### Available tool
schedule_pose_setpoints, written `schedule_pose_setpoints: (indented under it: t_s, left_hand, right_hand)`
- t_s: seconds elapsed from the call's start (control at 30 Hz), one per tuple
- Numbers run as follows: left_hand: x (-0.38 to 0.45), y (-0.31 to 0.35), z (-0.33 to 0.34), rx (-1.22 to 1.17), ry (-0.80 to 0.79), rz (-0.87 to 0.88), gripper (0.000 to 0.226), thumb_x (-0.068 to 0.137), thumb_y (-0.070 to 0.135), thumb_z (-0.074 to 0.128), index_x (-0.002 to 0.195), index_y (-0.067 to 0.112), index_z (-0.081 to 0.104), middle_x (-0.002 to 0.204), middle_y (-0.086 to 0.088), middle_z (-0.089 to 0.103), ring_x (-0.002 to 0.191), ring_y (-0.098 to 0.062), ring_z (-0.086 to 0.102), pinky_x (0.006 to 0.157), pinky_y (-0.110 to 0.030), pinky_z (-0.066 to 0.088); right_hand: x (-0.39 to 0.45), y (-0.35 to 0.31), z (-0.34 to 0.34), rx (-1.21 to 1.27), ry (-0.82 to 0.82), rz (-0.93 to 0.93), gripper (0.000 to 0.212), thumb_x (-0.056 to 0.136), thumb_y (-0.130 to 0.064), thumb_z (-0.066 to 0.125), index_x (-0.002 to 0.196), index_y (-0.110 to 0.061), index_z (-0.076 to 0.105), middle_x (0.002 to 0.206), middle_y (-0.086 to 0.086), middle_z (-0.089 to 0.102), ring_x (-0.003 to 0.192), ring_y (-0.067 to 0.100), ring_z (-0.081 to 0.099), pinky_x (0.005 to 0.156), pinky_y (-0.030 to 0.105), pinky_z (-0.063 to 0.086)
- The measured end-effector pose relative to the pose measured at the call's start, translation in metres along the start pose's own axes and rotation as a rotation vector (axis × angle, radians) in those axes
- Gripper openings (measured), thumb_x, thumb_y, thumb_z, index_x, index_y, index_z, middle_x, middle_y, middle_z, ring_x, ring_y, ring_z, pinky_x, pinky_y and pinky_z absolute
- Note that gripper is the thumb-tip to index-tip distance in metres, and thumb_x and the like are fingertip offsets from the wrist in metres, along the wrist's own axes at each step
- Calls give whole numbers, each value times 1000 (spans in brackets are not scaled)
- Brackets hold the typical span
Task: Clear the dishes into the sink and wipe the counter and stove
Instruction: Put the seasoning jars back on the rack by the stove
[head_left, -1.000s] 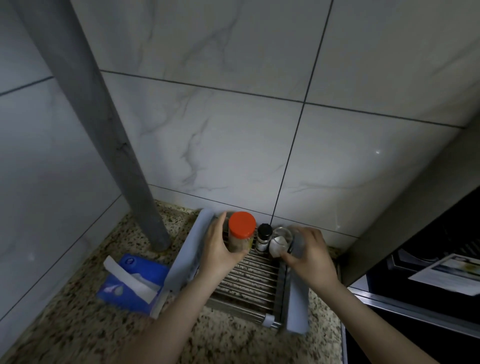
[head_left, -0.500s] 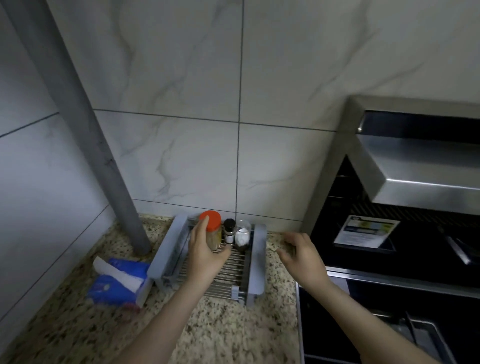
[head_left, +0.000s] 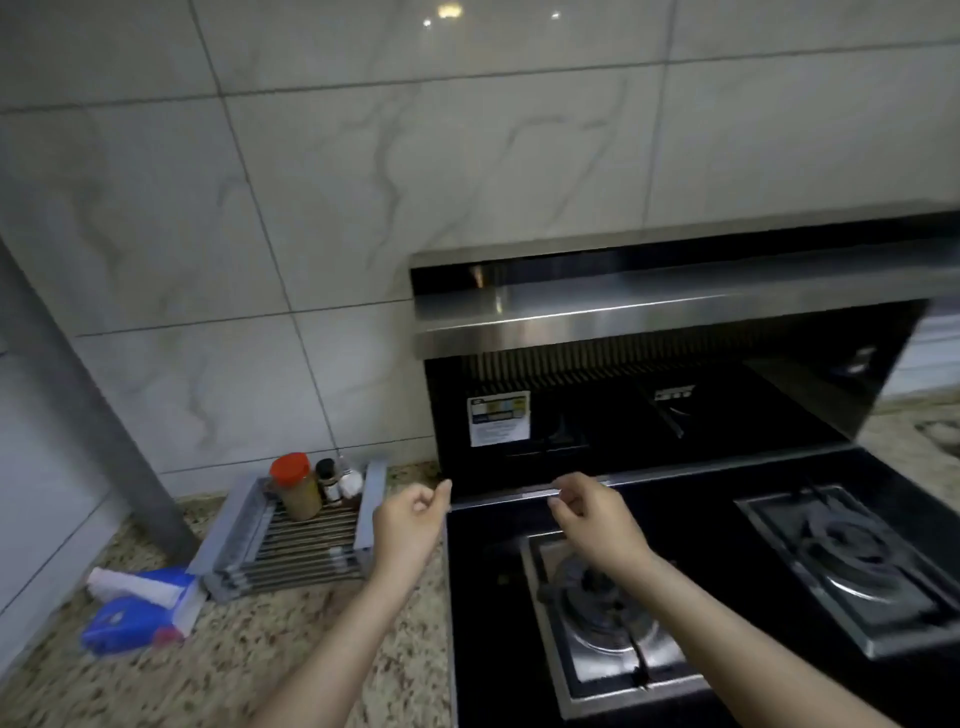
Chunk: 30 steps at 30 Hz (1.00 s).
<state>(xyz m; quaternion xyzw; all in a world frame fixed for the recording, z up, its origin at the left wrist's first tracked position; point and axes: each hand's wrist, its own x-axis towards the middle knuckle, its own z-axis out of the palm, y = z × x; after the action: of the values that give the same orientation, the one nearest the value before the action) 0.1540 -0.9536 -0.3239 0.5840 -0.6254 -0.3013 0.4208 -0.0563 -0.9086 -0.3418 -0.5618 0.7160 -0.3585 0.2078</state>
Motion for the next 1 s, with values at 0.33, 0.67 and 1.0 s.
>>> schedule_pose_setpoints:
  t_s: [0.33, 0.67, 1.0]
  left_hand:
    - [-152, 118, 136, -219, -289, 57, 49, 95, 28, 49, 50, 10, 52, 37, -3, 40, 33, -13, 37, 43, -22, 34]
    - [-234, 214, 252, -291, -623, 272, 22, 94, 10, 49, 83, 19, 66, 41, 0, 43, 33, -10, 34, 35, -18, 28]
    - [-304, 271, 397, -341, -845, 312, 21, 88, 11, 60, 73, 23, 68, 41, 3, 46, 38, -8, 39, 43, -18, 33]
  right_hand:
    - [-144, 120, -189, 25, 209, 204, 9, 90, -31, 54, 93, -30, 62, 79, -7, 69, 78, 15, 66, 78, 37, 54]
    - [-247, 205, -297, 100, 418, 380, 16, 90, -26, 53, 79, -36, 57, 70, -6, 69, 65, 12, 65, 72, 34, 55]
    - [-298, 303, -391, 67, 556, 532, 16, 91, -18, 54, 82, -29, 59, 71, -3, 68, 65, 14, 64, 73, 32, 52]
